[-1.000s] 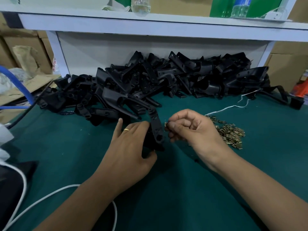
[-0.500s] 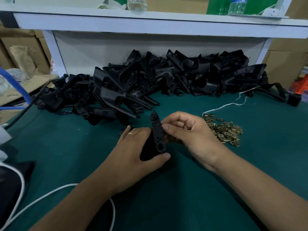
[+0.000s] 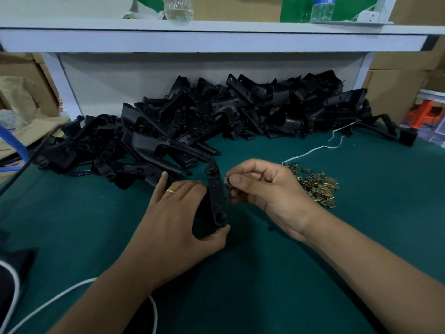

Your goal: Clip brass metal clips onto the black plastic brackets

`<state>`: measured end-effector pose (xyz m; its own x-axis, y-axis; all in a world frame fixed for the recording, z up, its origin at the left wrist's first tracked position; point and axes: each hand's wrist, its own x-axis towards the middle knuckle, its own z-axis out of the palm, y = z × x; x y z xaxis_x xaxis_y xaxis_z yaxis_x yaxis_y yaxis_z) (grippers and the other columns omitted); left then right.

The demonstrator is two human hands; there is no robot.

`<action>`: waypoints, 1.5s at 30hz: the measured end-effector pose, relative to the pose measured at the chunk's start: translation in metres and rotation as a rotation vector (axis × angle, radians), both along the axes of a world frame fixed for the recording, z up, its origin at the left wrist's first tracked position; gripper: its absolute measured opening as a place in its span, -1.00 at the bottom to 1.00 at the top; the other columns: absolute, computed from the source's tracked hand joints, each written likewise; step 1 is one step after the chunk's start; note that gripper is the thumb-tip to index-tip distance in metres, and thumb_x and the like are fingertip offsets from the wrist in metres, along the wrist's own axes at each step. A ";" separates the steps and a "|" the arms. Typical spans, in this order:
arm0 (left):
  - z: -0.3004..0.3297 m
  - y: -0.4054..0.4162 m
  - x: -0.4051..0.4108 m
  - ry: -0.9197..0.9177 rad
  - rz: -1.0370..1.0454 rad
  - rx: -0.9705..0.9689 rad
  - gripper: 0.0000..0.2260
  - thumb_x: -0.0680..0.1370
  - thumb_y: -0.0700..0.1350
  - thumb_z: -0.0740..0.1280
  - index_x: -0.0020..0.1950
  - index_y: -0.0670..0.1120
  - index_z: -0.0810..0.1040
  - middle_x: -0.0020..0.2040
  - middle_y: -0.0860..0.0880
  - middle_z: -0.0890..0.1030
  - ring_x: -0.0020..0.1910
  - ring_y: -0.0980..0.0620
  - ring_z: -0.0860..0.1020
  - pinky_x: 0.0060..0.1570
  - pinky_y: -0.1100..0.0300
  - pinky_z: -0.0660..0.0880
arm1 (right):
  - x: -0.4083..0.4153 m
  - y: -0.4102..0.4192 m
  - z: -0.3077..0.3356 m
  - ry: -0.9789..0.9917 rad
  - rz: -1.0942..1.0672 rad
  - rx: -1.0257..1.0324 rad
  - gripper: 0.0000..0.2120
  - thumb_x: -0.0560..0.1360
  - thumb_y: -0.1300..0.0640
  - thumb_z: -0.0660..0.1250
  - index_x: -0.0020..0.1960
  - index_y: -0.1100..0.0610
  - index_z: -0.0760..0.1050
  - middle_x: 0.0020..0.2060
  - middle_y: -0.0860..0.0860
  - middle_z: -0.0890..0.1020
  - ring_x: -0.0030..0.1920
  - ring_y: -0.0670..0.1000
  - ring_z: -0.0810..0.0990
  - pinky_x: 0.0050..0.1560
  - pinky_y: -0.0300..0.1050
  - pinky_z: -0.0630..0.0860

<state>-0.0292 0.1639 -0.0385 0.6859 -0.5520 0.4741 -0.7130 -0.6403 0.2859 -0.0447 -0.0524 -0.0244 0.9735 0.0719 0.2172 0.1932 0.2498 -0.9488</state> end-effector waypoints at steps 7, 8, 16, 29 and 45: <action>-0.001 -0.001 0.000 -0.016 0.009 0.027 -0.54 0.46 0.37 0.29 0.19 0.09 0.50 0.12 0.21 0.54 0.27 0.15 0.48 0.59 -0.14 0.10 | -0.001 -0.002 0.002 0.016 -0.005 -0.033 -0.79 0.44 0.29 0.47 0.05 0.36 0.64 -0.15 0.19 0.68 -0.18 0.07 0.65 -0.12 -0.13 0.64; -0.001 -0.001 0.000 -0.021 0.008 0.026 -0.54 0.46 0.37 0.29 0.19 0.09 0.50 0.11 0.22 0.54 0.27 0.15 0.48 0.59 -0.13 0.10 | -0.001 -0.003 0.003 0.016 -0.011 -0.037 -0.79 0.44 0.29 0.47 0.05 0.37 0.64 -0.15 0.20 0.68 -0.18 0.07 0.65 -0.12 -0.13 0.64; -0.002 -0.001 0.000 -0.036 0.005 0.074 -0.50 0.44 0.38 0.31 0.20 0.08 0.49 0.15 0.18 0.55 0.29 0.13 0.47 0.60 -0.16 0.08 | -0.003 -0.003 0.002 0.023 -0.007 -0.116 -0.79 0.42 0.29 0.49 0.03 0.35 0.65 -0.11 0.26 0.68 -0.18 0.10 0.65 -0.12 -0.13 0.64; -0.001 0.000 -0.007 0.008 -0.140 0.079 -0.49 0.45 0.34 0.35 0.26 0.06 0.51 0.26 0.19 0.51 0.36 0.20 0.42 0.60 -0.10 0.08 | -0.003 -0.011 0.003 0.042 0.157 -0.098 -0.92 0.43 0.33 0.49 -0.13 0.20 0.64 -0.31 0.13 0.69 -0.34 0.03 0.68 -0.32 -0.14 0.64; -0.006 -0.001 0.003 0.059 0.104 0.028 -0.58 0.46 0.43 0.18 0.07 0.14 0.46 -0.02 0.22 0.47 0.13 0.14 0.45 0.57 0.04 0.18 | 0.014 -0.056 -0.007 -0.218 -0.459 -1.114 -0.95 0.54 0.09 0.51 -0.09 -0.03 0.71 -0.19 -0.11 0.64 -0.15 -0.13 0.59 -0.10 -0.37 0.43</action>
<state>-0.0263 0.1633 -0.0441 0.7664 -0.4889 0.4168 -0.6248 -0.7180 0.3067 -0.0310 -0.1086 -0.0312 0.9084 -0.0180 0.4178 0.2309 -0.8115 -0.5369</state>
